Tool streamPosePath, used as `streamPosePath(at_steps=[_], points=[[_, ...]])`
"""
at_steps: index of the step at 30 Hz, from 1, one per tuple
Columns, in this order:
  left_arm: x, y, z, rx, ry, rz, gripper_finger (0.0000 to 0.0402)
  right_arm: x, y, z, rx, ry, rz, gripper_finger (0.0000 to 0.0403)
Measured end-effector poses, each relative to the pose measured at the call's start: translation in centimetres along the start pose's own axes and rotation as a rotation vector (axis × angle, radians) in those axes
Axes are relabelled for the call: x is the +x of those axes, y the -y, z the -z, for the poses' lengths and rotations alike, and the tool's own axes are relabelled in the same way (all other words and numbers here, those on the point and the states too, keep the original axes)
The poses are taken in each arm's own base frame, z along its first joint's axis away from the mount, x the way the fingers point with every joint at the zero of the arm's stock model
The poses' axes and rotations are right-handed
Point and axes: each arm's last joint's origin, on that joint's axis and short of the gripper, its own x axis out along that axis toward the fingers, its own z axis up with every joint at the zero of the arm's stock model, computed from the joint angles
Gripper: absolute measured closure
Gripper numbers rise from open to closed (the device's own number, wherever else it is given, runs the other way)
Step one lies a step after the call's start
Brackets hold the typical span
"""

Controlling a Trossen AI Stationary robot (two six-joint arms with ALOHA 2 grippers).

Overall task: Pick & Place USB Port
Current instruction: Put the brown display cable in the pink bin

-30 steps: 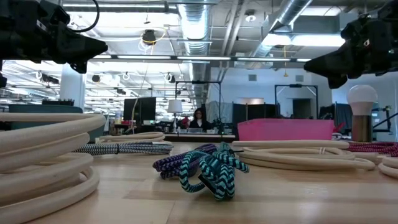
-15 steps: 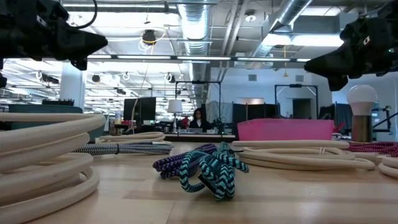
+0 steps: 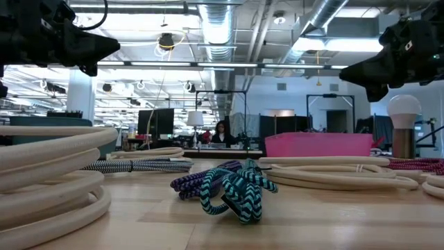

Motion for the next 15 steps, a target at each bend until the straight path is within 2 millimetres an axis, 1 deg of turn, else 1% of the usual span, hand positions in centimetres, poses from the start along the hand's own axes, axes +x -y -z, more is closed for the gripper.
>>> streamPosePath(at_steps=[15], points=[[0.0, 0.0, -0.06, -0.022, 0.006, 0.0, 0.0349, 0.0, -0.03, 0.0, 0.0, 0.0, -0.003, 0.0349]])
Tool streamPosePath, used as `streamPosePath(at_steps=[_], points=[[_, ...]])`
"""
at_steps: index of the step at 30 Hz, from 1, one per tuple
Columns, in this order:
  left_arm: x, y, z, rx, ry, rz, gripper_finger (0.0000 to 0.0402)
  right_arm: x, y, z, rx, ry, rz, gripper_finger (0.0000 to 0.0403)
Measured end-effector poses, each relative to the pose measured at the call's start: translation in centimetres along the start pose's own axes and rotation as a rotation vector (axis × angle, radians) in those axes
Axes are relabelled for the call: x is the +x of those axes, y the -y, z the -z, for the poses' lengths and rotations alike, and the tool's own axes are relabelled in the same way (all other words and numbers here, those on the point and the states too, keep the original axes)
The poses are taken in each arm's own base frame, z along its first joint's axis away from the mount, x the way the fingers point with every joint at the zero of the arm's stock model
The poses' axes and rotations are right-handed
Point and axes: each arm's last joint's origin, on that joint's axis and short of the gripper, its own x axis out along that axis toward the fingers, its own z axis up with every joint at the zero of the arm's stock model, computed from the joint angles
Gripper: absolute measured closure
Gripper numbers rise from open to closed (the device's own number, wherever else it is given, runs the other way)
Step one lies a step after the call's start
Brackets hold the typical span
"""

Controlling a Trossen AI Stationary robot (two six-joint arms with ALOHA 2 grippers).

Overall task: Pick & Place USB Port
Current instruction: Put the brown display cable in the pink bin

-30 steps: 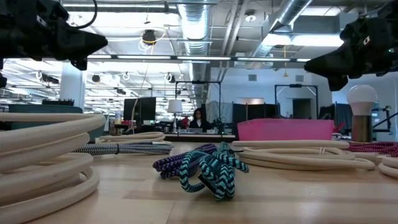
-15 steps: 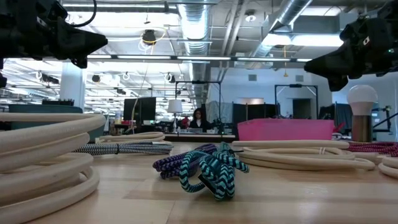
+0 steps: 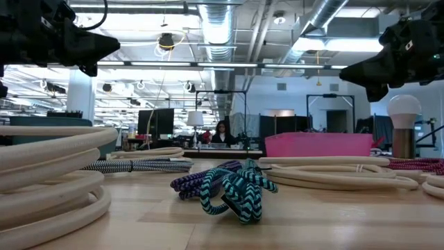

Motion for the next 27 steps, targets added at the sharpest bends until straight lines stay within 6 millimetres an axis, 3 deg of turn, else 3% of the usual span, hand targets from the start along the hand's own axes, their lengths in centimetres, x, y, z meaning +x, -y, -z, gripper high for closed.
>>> streamPosePath(at_steps=[4, 10, 19, 27], points=[[0.0, -0.2, 0.0, -0.075, -0.001, -0.063, 0.0349, 0.0, 0.0, 0.0, 0.0, 0.0, 0.0, 0.0349], [0.6, -0.4, -0.5, -0.05, -0.057, -0.147, 0.0349, 0.0, 0.0, 0.0, -0.008, 0.001, 0.005, 0.0349], [2.9, -0.6, -3.9, 0.146, -0.124, -0.17, 0.0349, 0.0, 0.1, 0.0, -0.008, 0.002, 0.011, 0.0349], [6.2, -1.4, -2.9, 0.341, -0.353, -0.188, 0.0349, 0.0, 0.1, 0.0, -0.008, 0.002, 0.011, 0.0349]])
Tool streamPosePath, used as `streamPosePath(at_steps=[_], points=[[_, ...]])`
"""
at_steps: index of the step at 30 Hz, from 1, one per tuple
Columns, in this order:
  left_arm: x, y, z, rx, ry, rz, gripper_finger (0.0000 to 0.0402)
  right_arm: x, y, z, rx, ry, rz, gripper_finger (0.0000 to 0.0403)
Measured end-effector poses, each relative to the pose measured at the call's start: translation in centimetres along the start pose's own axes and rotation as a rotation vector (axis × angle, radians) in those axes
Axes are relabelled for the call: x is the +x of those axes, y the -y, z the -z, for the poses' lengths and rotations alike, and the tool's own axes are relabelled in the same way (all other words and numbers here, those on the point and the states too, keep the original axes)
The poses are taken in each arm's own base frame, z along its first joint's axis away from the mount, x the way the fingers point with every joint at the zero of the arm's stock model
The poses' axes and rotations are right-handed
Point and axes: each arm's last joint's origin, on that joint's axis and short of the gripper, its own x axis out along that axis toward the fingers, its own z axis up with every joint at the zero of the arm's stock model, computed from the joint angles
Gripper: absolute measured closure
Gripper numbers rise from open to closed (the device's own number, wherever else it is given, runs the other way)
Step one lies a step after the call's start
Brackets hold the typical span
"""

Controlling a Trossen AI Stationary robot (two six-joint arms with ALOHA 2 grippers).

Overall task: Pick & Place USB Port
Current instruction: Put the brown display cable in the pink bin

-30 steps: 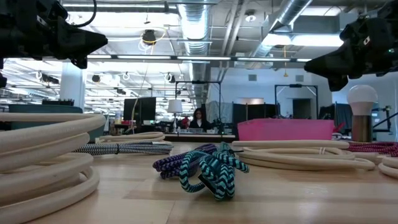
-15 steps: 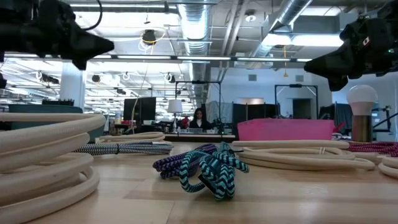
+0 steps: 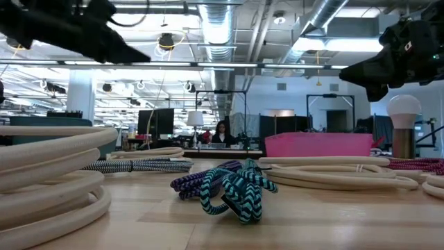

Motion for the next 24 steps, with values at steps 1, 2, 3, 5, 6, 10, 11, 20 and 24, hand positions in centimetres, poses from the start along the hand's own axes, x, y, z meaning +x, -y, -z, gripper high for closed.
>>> streamPosePath(at_steps=[1, 2, 3, 5, 6, 10, 11, 20, 24], points=[[0.5, -0.1, -0.1, 0.015, -0.02, -0.002, 0.035, 0.0, 0.0, 0.0, 0.0, 0.0, 0.0, 0.0349], [0.9, -0.1, -0.1, 0.034, -0.038, -0.003, 0.0353, 0.0, 0.0, 0.0, 0.0, 0.0, 0.0, 0.0349], [1.3, -0.2, -0.1, 0.054, -0.056, 0.001, 0.0357, 0.0, 0.0, 0.0, 0.0, 0.0, 0.0, 0.0349], [2.1, -0.5, -0.1, 0.083, -0.086, 0.024, 0.0371, 0.0, 0.0, 0.0, 0.0, 0.0, 0.0, 0.0349], [2.5, -0.8, -0.3, 0.087, -0.095, 0.035, 0.038, 0.0, 0.0, 0.0, 0.0, 0.0, 0.0, 0.0349], [3.4, -2.6, -1.1, 0.079, -0.18, 0.088, 0.0396, 0.0, 0.0, 0.0, 0.023, 0.0, 0.0, 0.0349], [3.5, -3.1, -1.1, 0.068, -0.208, 0.113, 0.0395, 0.0, 0.0, 0.0, 0.024, 0.0, 0.0, 0.0349], [3.8, -6.7, -0.8, 0.005, -0.256, 0.222, 0.0396, 0.0, 0.0, 0.0, 0.026, 0.0, 0.0, 0.0349], [4.7, -7.2, 0.9, -0.002, -0.321, 0.271, 0.0395, 0.0, 0.0, 0.0, 0.029, 0.0, 0.0, 0.0349]])
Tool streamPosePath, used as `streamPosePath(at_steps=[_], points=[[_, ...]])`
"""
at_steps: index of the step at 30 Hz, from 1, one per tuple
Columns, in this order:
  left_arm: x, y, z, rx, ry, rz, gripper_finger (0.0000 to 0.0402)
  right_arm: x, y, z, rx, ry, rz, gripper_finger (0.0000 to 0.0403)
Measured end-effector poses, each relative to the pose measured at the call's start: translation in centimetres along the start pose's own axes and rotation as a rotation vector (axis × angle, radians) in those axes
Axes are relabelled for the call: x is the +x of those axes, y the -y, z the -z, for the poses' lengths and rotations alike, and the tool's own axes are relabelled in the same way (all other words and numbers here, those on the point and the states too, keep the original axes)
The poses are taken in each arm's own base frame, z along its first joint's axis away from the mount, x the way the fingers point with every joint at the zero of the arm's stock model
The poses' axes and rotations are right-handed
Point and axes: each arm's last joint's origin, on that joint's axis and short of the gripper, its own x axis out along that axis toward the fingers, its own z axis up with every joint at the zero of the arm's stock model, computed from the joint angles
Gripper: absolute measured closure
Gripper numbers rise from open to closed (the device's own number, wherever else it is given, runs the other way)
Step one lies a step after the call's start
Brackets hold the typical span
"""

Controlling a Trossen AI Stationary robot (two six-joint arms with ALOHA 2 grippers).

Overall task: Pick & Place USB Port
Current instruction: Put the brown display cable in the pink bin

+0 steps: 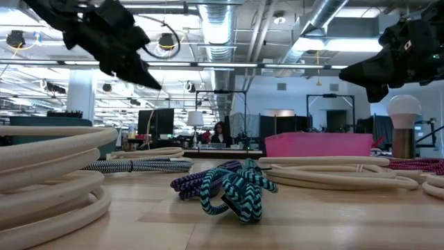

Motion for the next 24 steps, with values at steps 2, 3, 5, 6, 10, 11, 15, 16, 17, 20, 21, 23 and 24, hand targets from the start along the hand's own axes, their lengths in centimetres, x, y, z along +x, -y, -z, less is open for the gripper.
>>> streamPosePath(at_steps=[2, 3, 5, 6, 10, 11, 15, 16, 17, 20, 21, 23, 24], points=[[0.8, -0.3, 0.7, -0.028, -0.014, 0.057, 0.0395, 0.0, 0.0, 0.0, 0.016, 0.0, 0.0, 0.0349], [1.3, -0.4, 1.0, -0.042, -0.026, 0.077, 0.0395, 0.0, 0.0, 0.0, 0.021, 0.0, 0.0, 0.0349], [2.3, -0.5, 1.7, -0.065, -0.066, 0.105, 0.0395, 0.0, 0.0, 0.0, 0.023, 0.0, 0.0, 0.0349], [2.7, -0.5, 2.0, -0.072, -0.082, 0.11, 0.0395, 0.0, 0.0, 0.0, 0.023, 0.0, 0.0, 0.0349], [4.1, -0.9, 2.5, -0.084, -0.134, 0.027, 0.0392, 0.0, 0.0, 0.0, 0.023, 0.0, -0.001, 0.0349], [4.3, -1.0, 2.6, -0.083, -0.147, 0.012, 0.0388, 0.0, 0.0, 0.0, 0.023, 0.0, -0.001, 0.0349], [4.7, -1.2, 2.6, -0.115, -0.162, -0.012, 0.0353, 0.0, 0.0, 0.0, 0.023, 0.0, -0.001, 0.0349], [4.7, -1.3, 2.6, -0.128, -0.162, -0.014, 0.0341, 0.0, 0.0, 0.0, 0.023, 0.0, -0.001, 0.0349], [4.7, -1.3, 2.6, -0.132, -0.162, -0.013, 0.0329, 0.0, 0.0, 0.0, 0.023, 0.0, -0.001, 0.0349], [4.7, -1.1, 2.5, -0.135, -0.164, -0.009, 0.0293, 0.0, 0.0, 0.0, 0.023, 0.0, -0.001, 0.0349], [4.8, -1.1, 2.5, -0.139, -0.164, -0.008, 0.0282, 0.0, 0.0, 0.0, 0.023, 0.0, -0.001, 0.0349], [4.8, -0.9, 2.4, -0.146, -0.164, -0.002, 0.0263, 0.0, 0.0, 0.0, 0.023, 0.0, -0.001, 0.0349], [4.9, -0.8, 2.4, -0.143, -0.162, 0.007, 0.0255, 0.0, 0.0, 0.0, 0.023, 0.0, -0.001, 0.0349]])
